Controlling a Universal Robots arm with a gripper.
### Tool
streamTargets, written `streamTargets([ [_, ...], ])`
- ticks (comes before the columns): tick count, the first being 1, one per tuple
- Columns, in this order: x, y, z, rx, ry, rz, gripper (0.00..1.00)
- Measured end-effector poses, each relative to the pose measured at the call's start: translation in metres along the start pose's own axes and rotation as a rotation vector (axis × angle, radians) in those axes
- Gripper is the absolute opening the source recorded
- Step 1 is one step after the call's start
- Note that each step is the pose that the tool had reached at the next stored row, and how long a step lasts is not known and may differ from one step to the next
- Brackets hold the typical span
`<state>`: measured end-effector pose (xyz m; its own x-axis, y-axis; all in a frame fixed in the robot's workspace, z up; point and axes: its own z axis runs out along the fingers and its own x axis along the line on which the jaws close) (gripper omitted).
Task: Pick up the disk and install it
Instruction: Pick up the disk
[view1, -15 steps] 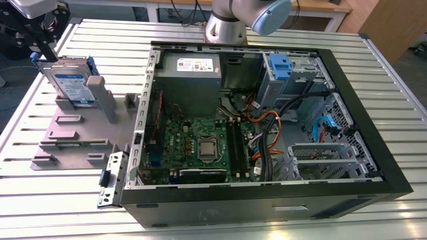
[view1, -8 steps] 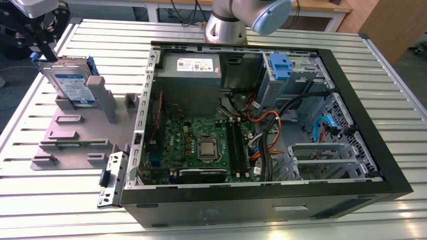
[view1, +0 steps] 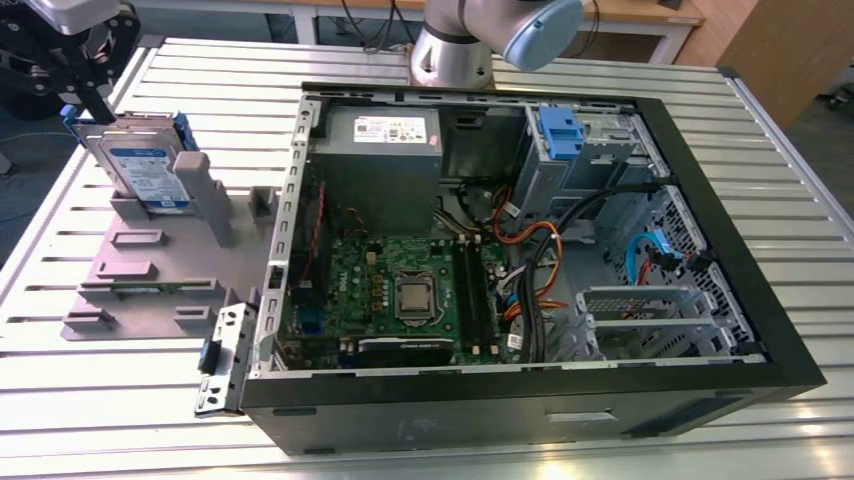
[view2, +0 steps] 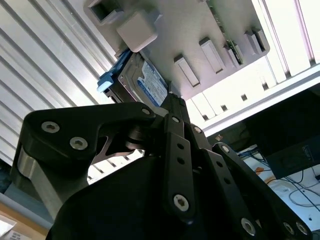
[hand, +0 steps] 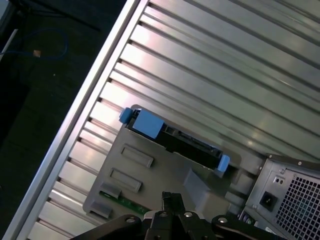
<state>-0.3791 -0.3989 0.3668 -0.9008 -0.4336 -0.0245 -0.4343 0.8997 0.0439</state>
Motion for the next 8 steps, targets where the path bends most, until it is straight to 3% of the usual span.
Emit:
streamTargets([
  [8, 0.0000, 0.0000, 0.0000, -0.0008, 0.0014, -0.032, 0.11],
])
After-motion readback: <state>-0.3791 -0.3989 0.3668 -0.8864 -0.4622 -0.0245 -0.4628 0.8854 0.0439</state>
